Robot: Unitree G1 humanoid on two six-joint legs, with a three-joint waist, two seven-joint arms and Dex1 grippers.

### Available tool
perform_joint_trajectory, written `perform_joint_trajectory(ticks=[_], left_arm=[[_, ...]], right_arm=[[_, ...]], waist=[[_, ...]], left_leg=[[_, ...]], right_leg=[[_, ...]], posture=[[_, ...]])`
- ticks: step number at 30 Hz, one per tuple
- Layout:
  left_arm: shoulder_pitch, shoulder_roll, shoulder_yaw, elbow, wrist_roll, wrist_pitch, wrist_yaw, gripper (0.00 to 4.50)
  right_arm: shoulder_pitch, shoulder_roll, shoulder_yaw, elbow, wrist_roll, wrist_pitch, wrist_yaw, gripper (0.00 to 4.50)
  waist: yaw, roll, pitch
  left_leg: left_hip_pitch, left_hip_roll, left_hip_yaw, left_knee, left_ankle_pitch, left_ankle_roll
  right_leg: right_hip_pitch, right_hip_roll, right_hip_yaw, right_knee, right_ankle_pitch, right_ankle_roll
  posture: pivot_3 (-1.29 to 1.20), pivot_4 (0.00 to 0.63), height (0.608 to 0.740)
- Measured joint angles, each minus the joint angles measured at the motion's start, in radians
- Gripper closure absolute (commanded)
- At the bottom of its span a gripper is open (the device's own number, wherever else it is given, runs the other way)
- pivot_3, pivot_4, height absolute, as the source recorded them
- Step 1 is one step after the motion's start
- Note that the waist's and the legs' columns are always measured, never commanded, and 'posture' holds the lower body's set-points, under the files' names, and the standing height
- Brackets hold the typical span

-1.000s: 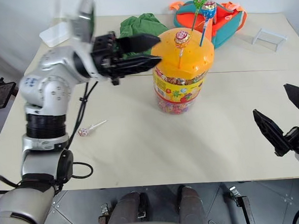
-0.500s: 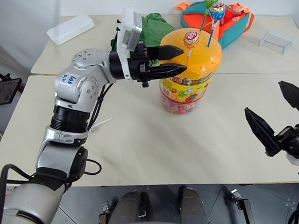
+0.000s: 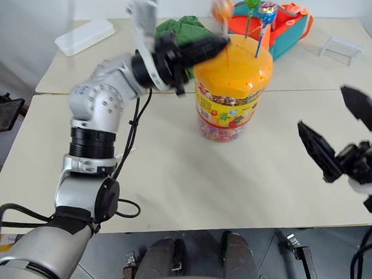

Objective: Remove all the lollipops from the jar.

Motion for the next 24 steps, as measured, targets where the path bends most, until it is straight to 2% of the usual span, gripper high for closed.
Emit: perform_joint_trajectory(ticks=[3, 6, 9, 13, 16, 18, 22, 24], left_arm=[[-0.019, 0.085, 0.079, -0.001, -0.051, 0.064, 0.031, 4.47], [0.06, 0.253, 0.084, -0.022, -0.026, 0.116, 0.038, 4.47], [0.252, 0.43, 0.078, -0.101, 0.017, 0.198, 0.052, 4.47], [0.625, 0.637, 0.089, -0.246, 0.065, 0.27, 0.06, 4.47], [0.822, 0.684, 0.099, -0.271, 0.102, 0.263, 0.061, 4.47], [0.864, 0.696, 0.112, -0.303, 0.107, 0.232, 0.06, 4.47], [0.937, 0.701, 0.134, -0.306, 0.126, 0.194, 0.067, 3.6], [0.96, 0.705, 0.136, -0.304, 0.132, 0.171, 0.045, 2.96]], right_arm=[[-0.047, -0.074, 0.046, 0.001, 0.023, 0.038, 0.045, 0.0], [-0.058, -0.161, 0.116, 0.021, 0.001, 0.058, 0.166, 0.0], [-0.083, -0.212, 0.183, 0.077, -0.021, 0.073, 0.305, 0.0], [-0.138, -0.232, 0.268, 0.155, -0.06, 0.075, 0.434, 0.0], [-0.146, -0.231, 0.283, 0.219, -0.097, 0.068, 0.487, 0.0], [-0.169, -0.228, 0.3, 0.256, -0.128, 0.049, 0.508, 0.0], [-0.171, -0.216, 0.3, 0.326, -0.177, 0.029, 0.504, 0.0], [-0.185, -0.203, 0.297, 0.343, -0.187, 0.033, 0.466, 0.0]], waist=[[-0.01, 0.0, 0.0], [-0.022, 0.001, 0.0], [-0.025, -0.001, 0.001], [-0.03, -0.001, 0.001], [-0.009, -0.002, 0.001], [0.001, -0.003, 0.001], [-0.006, -0.003, 0.001], [-0.009, -0.002, 0.001]], left_leg=[[0.002, 0.0, -0.001, -0.003, 0.0, 0.0], [0.003, 0.0, 0.0, -0.004, 0.0, 0.0], [0.002, 0.0, -0.001, -0.003, 0.0, 0.0], [0.001, 0.001, -0.003, -0.003, -0.001, -0.001], [0.0, 0.001, -0.004, -0.001, -0.001, -0.001], [-0.001, 0.001, -0.005, 0.0, -0.001, -0.001], [0.0, 0.0, -0.004, -0.001, -0.001, -0.001], [0.001, 0.001, -0.004, -0.002, -0.001, -0.002]], right_leg=[[0.0, 0.0, -0.001, 0.002, 0.0, 0.0], [-0.001, 0.001, 0.0, 0.003, 0.0, 0.0], [-0.001, 0.001, -0.001, 0.003, 0.0, 0.0], [-0.001, 0.0, 0.0, 0.003, 0.0, 0.0], [-0.001, 0.0, -0.001, 0.002, 0.0, 0.0], [0.001, -0.001, 0.0, 0.001, 0.0, 0.0], [0.0, -0.001, 0.002, 0.001, 0.0, 0.0], [-0.002, 0.0, 0.002, 0.004, 0.0, 0.0]], posture=[[0.0, 0.15, 0.74], [0.0, 0.15, 0.74], [0.0, 0.15, 0.74], [0.0, 0.15, 0.74], [0.0, 0.15, 0.74], [0.0, 0.15, 0.74], [0.0, 0.15, 0.74], [0.0, 0.15, 0.74]])
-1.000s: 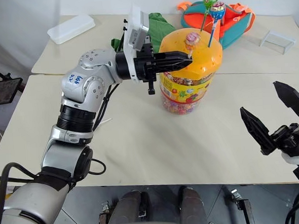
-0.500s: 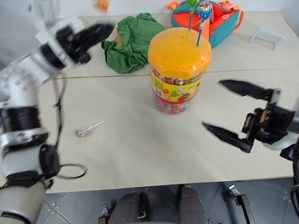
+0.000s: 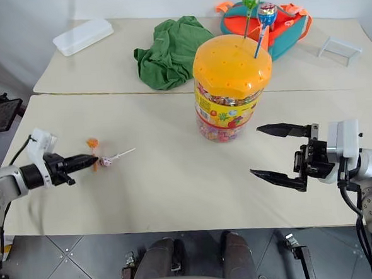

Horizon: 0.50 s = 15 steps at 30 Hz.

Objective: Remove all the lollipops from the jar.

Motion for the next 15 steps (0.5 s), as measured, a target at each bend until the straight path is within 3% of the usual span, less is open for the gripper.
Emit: perform_joint_trajectory(ticks=[6, 10, 15], left_arm=[[-0.001, 0.003, 0.019, 0.0, -0.009, -0.195, -0.159, 1.06], [-0.147, -0.008, 0.141, 0.018, -0.132, -0.282, -0.263, 1.06], [-0.268, -0.163, 0.165, -0.04, -0.265, -0.28, -0.223, 0.02]], right_arm=[[-0.139, 0.061, -0.015, -0.022, 0.036, 0.095, -0.238, 0.0], [-0.298, 0.068, 0.002, -0.049, 0.05, 0.252, -0.477, 0.0], [-0.507, 0.1, 0.054, 0.001, 0.032, 0.406, -0.684, 0.0]], waist=[[-0.003, 0.001, 0.0], [-0.001, 0.001, 0.0], [-0.002, 0.001, 0.0]], left_leg=[[-0.002, 0.001, 0.003, 0.0, 0.0, -0.001], [-0.005, 0.0, 0.004, 0.001, 0.0, -0.001], [-0.005, 0.0, 0.012, 0.001, 0.0, -0.001]], right_leg=[[-0.004, 0.0, 0.002, 0.001, 0.0, -0.001], [-0.011, -0.001, 0.003, 0.006, 0.0, -0.001], [-0.012, 0.0, 0.003, 0.008, 0.0, -0.001]], posture=[[0.0, 0.15, 0.74], [0.0, 0.15, 0.74], [0.0, 0.15, 0.74]])
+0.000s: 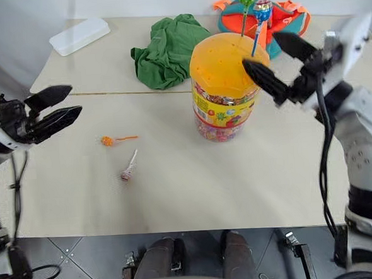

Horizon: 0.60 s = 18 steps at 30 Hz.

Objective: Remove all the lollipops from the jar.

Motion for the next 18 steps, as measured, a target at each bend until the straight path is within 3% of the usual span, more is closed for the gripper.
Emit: perform_joint_trajectory(ticks=[2, 5, 16, 18], left_arm=[[-0.025, -0.042, 0.0, -0.026, -0.047, 0.02, 0.037, 0.02], [-0.056, -0.077, 0.0, -0.065, -0.1, 0.034, 0.07, 0.0], [-0.096, -0.15, -0.058, -0.081, -0.13, 0.037, 0.119, 0.0], [-0.099, -0.154, -0.06, -0.081, -0.131, 0.037, 0.117, 0.0]], right_arm=[[-0.025, 0.009, 0.002, 0.027, -0.015, 0.023, -0.032, 0.0], [-0.035, 0.019, 0.006, 0.053, -0.028, 0.034, -0.038, 0.53], [-0.038, 0.026, 0.007, 0.069, -0.028, 0.028, 0.081, 4.41], [-0.038, 0.027, 0.006, 0.069, -0.025, 0.026, 0.101, 4.46]], waist=[[0.0, 0.0, 0.0], [-0.002, 0.0, 0.0], [-0.003, 0.0, 0.0], [-0.003, 0.0, 0.0]], left_leg=[[-0.001, 0.0, 0.0, 0.0, 0.0, 0.0], [-0.001, 0.0, 0.001, 0.0, 0.0, 0.0], [0.0, 0.0, 0.002, 0.0, 0.0, 0.0], [0.0, 0.0, 0.002, 0.0, 0.0, 0.0]], right_leg=[[-0.001, 0.0, 0.0, 0.0, 0.0, 0.0], [-0.001, 0.0, 0.0, 0.0, 0.0, 0.0], [-0.001, 0.0, 0.001, -0.001, 0.0, 0.0], [-0.001, 0.001, 0.001, -0.001, 0.0, 0.0]], posture=[[0.0, 0.15, 0.74], [0.0, 0.15, 0.74], [0.0, 0.15, 0.74], [0.0, 0.15, 0.74]])
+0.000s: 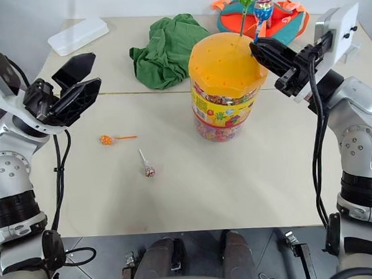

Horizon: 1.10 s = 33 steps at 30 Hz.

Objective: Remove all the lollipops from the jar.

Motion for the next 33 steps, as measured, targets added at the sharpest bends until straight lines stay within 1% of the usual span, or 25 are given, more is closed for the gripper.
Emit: perform_joint_trajectory(ticks=[5, 8, 10, 11, 14, 15, 16, 18, 19, 21, 23, 25, 28, 29, 31, 33], left_arm=[[-0.006, -0.012, -0.01, 0.012, -0.003, 0.0, -0.02, 0.0], [-0.019, -0.038, -0.019, 0.033, -0.005, -0.001, -0.033, 0.0], [-0.031, -0.042, -0.031, 0.047, -0.005, -0.004, -0.05, 0.0], [-0.035, -0.042, -0.035, 0.052, -0.005, -0.006, -0.06, 0.0], [-0.039, -0.04, -0.068, 0.056, 0.019, -0.029, -0.104, 0.0], [-0.04, -0.04, -0.092, 0.057, 0.043, -0.052, -0.126, 0.0], [-0.034, -0.023, -0.138, 0.051, 0.083, -0.084, -0.168, 0.0], [-0.019, 0.007, -0.206, 0.046, 0.161, -0.148, -0.232, 0.0], [-0.009, 0.018, -0.232, 0.044, 0.193, -0.175, -0.262, 0.0], [-0.007, 0.017, -0.266, 0.042, 0.229, -0.231, -0.308, 0.0], [-0.007, 0.017, -0.279, 0.032, 0.24, -0.256, -0.333, 0.0], [-0.008, 0.02, -0.281, 0.029, 0.244, -0.257, -0.338, 0.0], [-0.007, 0.031, -0.268, 0.031, 0.246, -0.252, -0.328, 0.0], [-0.005, 0.032, -0.26, 0.031, 0.246, -0.248, -0.319, 0.0], [0.002, 0.032, -0.246, 0.031, 0.244, -0.238, -0.304, 0.0], [0.023, 0.029, -0.207, 0.031, 0.223, -0.213, -0.265, 0.0]], right_arm=[[0.0, 0.022, -0.035, 0.001, 0.025, -0.03, 0.036, 4.46], [-0.007, 0.081, -0.129, 0.03, 0.106, -0.066, 0.034, 4.46], [-0.016, 0.068, -0.201, 0.071, 0.136, -0.078, 0.022, 4.46], [-0.011, 0.039, -0.221, 0.09, 0.135, -0.077, 0.022, 4.46], [0.087, -0.144, -0.249, 0.157, 0.081, -0.032, 0.058, 4.46], [0.16, -0.217, -0.239, 0.17, 0.03, -0.025, 0.082, 4.46], [0.27, -0.319, -0.198, 0.183, -0.048, -0.01, 0.118, 4.46], [0.445, -0.427, -0.12, 0.212, -0.18, 0.005, 0.158, 4.46], [0.5, -0.434, -0.087, 0.235, -0.225, 0.002, 0.176, 4.46], [0.555, -0.425, -0.048, 0.253, -0.277, -0.036, 0.209, 4.46], [0.565, -0.417, -0.021, 0.267, -0.329, -0.084, 0.213, 4.46], [0.57, -0.417, 0.016, 0.307, -0.407, -0.122, 0.197, 4.46], [0.576, -0.398, 0.036, 0.349, -0.429, -0.145, 0.221, 3.83], [0.572, -0.392, 0.034, 0.351, -0.426, -0.15, 0.232, 3.55], [0.562, -0.383, 0.023, 0.351, -0.418, -0.152, 0.245, 2.84], [0.527, -0.333, -0.046, 0.33, -0.339, -0.163, 0.294, 2.21]], waist=[[0.001, 0.0, 0.0], [0.004, 0.0, 0.0], [0.007, 0.0, 0.0], [0.008, 0.0, 0.0], [0.01, 0.0, 0.0], [0.009, 0.0, 0.0], [0.009, 0.0, 0.0], [0.006, -0.001, -0.001], [0.002, -0.001, 0.0], [-0.01, 0.0, 0.0], [-0.022, 0.0, 0.0], [-0.022, 0.0, 0.0], [-0.019, 0.0, 0.0], [-0.018, 0.0, 0.0], [-0.018, 0.0, 0.0], [-0.017, 0.0, 0.0]], left_leg=[[0.0, 0.0, 0.0, 0.0, 0.0, 0.0], [0.0, 0.0, 0.0, 0.0, 0.0, 0.0], [0.0, 0.0, 0.0, 0.0, 0.0, 0.0], [0.0, -0.001, 0.0, 0.0, 0.0, 0.0], [0.0, -0.001, 0.0, -0.001, -0.001, 0.001], [-0.001, -0.001, 0.001, -0.001, -0.001, 0.001], [0.0, -0.001, 0.001, -0.003, -0.001, 0.001], [0.0, 0.0, 0.003, -0.003, -0.001, 0.001], [0.0, 0.0, 0.005, -0.002, -0.001, 0.002], [0.001, 0.0, 0.01, -0.002, 0.0, 0.002], [0.003, 0.0, 0.011, -0.001, 0.001, 0.002], [0.004, 0.001, 0.01, -0.001, 0.001, 0.002], [0.003, 0.001, 0.01, -0.001, 0.001, 0.002], [0.003, 0.001, 0.009, -0.001, 0.001, 0.002], [0.003, 0.001, 0.009, -0.001, 0.0, 0.003], [0.003, 0.001, 0.008, -0.001, 0.001, 0.002]], right_leg=[[0.0, 0.0, 0.0, 0.0, 0.0, 0.0], [0.0, 0.0, 0.0, 0.0, 0.0, 0.0], [0.0, 0.0, 0.0, -0.001, 0.0, 0.0], [0.0, 0.0, 0.0, -0.001, 0.0, 0.0], [0.001, 0.0, -0.001, -0.004, 0.0, 0.0], [0.001, 0.0, -0.001, -0.006, 0.0, 0.0], [0.001, 0.0, -0.001, -0.006, 0.0, 0.001], [0.001, 0.001, 0.0, -0.007, 0.0, 0.001], [0.001, 0.001, 0.0, -0.007, 0.0, 0.001], [0.0, 0.0, 0.003, -0.009, 0.0, 0.0], [0.001, 0.0, 0.005, -0.008, 0.0, 0.0], [0.001, 0.0, 0.005, -0.006, 0.0, 0.0], [0.001, 0.0, 0.005, -0.006, 0.0, 0.0], [0.001, 0.0, 0.005, -0.007, 0.0, 0.0], [0.001, 0.0, 0.005, -0.007, 0.0, 0.0], [0.001, 0.0, 0.004, -0.006, 0.0, 0.0]], posture=[[0.0, 0.15, 0.74], [0.0, 0.15, 0.74], [0.0, 0.15, 0.74], [0.0, 0.15, 0.74], [0.0, 0.15, 0.74], [0.0, 0.15, 0.74], [0.0, 0.15, 0.74], [0.0, 0.15, 0.74], [0.0, 0.15, 0.74], [0.0, 0.15, 0.74], [0.0, 0.15, 0.74], [0.0, 0.15, 0.74], [0.0, 0.15, 0.74], [0.0, 0.15, 0.74], [0.0, 0.15, 0.74], [0.0, 0.15, 0.74]])
